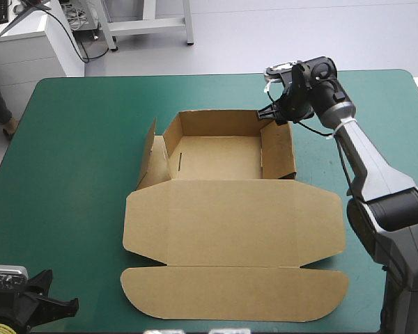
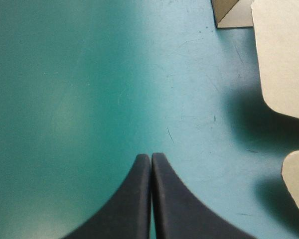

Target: Fold the box

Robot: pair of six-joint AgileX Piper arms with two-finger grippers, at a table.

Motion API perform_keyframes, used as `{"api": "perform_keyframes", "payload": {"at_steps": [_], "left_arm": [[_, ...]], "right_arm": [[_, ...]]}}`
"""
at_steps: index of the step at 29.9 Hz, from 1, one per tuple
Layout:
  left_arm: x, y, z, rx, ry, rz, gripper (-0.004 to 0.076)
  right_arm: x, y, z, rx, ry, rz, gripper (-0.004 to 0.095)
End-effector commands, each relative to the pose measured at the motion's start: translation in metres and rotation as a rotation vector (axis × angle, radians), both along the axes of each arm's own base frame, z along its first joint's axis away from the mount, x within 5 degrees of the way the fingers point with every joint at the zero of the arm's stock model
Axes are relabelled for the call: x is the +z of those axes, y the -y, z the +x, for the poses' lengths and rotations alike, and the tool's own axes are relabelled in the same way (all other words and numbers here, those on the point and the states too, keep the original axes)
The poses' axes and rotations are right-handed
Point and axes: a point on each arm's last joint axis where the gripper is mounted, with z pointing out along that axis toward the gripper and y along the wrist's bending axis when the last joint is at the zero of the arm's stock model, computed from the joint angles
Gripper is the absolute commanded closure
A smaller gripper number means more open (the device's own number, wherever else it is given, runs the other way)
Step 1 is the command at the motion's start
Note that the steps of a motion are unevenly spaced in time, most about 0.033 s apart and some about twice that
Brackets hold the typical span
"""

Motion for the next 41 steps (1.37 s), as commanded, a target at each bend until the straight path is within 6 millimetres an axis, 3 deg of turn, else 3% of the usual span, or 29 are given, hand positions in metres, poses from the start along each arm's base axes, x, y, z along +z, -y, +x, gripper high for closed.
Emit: {"api": "perform_keyframes", "payload": {"at_steps": [1,5,8,17,28,31,33,37,38,41], "left_arm": [[0.011,0.001,0.004,-0.001,0.072,-0.01,0.0732],[0.011,0.002,0.004,-0.006,0.07,-0.021,0.0732],[0.011,0.002,0.004,-0.008,0.069,-0.025,0.0732],[0.011,0.002,0.004,-0.009,0.069,-0.028,0.0732],[0.011,0.004,0.004,-0.023,0.065,-0.051,0.0732],[0.011,0.004,0.004,-0.023,0.065,-0.051,0.0732],[0.011,0.004,0.004,-0.023,0.065,-0.051,0.0732],[0.011,0.004,0.004,-0.023,0.065,-0.051,0.0732],[0.011,0.004,0.004,-0.023,0.065,-0.051,0.0732],[0.011,0.004,0.004,-0.023,0.065,-0.051,0.0732]], "right_arm": [[0.071,0.013,-0.035,-0.006,0.161,0.031,0.0481],[0.093,0.017,-0.054,0.008,0.209,0.046,0.0428],[0.092,0.02,-0.062,0.009,0.191,0.04,0.0364],[0.032,0.016,-0.06,0.005,-0.016,0.03,0.0341],[-0.033,0.008,-0.049,-0.028,-0.051,0.099,0.0352],[-0.044,0.005,-0.045,-0.031,-0.08,0.11,0.041],[-0.046,0.003,-0.044,-0.033,-0.084,0.127,0.05],[-0.046,0.003,-0.044,-0.044,-0.088,0.132,0.0873],[-0.047,0.003,-0.045,-0.046,-0.095,0.131,0.0922],[-0.045,0.004,-0.046,-0.046,-0.117,0.117,0.0927]]}}
